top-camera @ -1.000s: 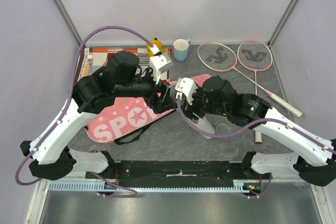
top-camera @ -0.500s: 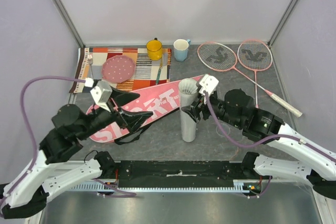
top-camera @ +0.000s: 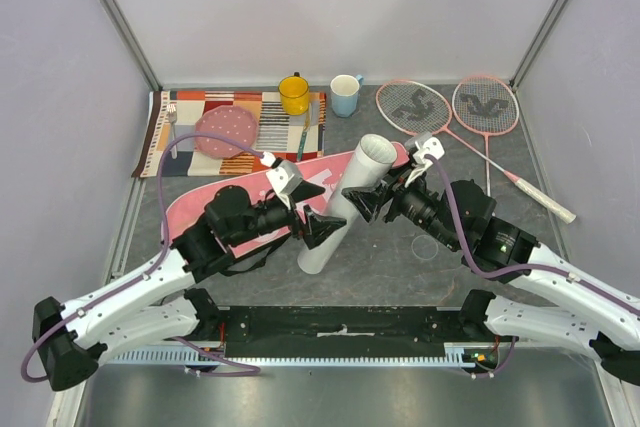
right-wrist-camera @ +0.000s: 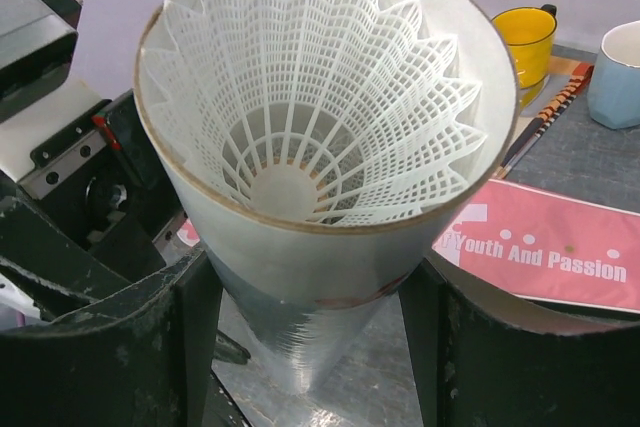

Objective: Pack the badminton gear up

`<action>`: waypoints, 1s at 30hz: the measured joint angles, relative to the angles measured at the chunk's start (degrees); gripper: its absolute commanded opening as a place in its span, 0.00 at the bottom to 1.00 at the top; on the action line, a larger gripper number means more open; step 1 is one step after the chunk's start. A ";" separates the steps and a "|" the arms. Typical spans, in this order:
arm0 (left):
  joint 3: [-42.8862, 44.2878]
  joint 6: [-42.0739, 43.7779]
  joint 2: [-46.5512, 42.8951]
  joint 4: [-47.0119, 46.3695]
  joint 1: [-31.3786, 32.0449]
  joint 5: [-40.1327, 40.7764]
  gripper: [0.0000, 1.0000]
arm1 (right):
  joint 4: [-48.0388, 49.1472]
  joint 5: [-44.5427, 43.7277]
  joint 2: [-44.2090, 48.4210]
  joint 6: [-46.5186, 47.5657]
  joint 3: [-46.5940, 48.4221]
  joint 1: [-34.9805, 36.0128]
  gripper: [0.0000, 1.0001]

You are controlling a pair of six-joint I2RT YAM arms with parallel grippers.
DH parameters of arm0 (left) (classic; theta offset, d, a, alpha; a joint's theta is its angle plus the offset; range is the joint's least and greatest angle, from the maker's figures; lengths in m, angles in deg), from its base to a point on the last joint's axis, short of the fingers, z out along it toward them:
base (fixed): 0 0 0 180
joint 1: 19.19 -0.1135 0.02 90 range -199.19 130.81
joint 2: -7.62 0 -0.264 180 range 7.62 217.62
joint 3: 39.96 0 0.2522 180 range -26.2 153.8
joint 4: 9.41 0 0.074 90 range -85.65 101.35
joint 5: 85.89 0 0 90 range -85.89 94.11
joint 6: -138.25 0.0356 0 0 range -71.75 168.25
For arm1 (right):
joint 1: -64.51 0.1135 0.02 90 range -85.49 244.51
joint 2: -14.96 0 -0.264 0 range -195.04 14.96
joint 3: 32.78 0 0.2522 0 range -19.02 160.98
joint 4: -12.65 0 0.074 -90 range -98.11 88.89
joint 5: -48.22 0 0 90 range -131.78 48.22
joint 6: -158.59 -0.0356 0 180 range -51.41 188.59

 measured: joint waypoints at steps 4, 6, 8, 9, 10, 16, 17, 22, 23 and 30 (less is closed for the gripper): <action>0.00 0.50 2.62 -4.04 0.00 -3.15 0.94 | 0.70 -0.22 -0.15 -1.03 -0.07 0.00 0.47; 0.00 0.50 3.63 -5.64 0.00 -4.28 0.92 | 0.85 -0.26 -0.15 -1.33 -0.15 0.00 0.47; 0.00 0.50 4.39 -6.86 0.00 -5.01 0.91 | 0.94 -0.28 -0.15 -1.57 -0.26 0.00 0.47; -0.02 0.50 4.66 -7.45 0.00 -5.18 0.92 | 0.98 -0.28 -0.13 -1.68 -0.35 0.00 0.48; -0.02 0.50 4.85 -7.96 0.00 -5.31 0.93 | 1.01 -0.28 -0.15 -1.81 -0.39 0.00 0.47; 0.20 0.61 6.64 -9.29 0.00 -7.85 0.87 | 1.25 -0.26 -0.11 -2.34 -0.72 0.00 0.48; 0.31 0.70 7.19 -9.29 0.00 -8.17 0.86 | 1.22 -0.26 -0.11 -2.43 -0.74 0.00 0.48; 0.59 1.40 9.29 -9.20 0.00 -8.46 0.77 | 1.25 -0.26 0.24 -3.34 -0.74 0.00 0.50; 0.59 1.53 9.42 -9.22 0.00 -8.41 0.74 | 1.25 -0.26 0.35 -3.50 -0.74 0.00 0.53; 0.59 3.45 9.29 -9.07 0.11 -7.93 0.59 | 0.68 0.04 0.63 -3.52 -0.63 0.00 0.97</action>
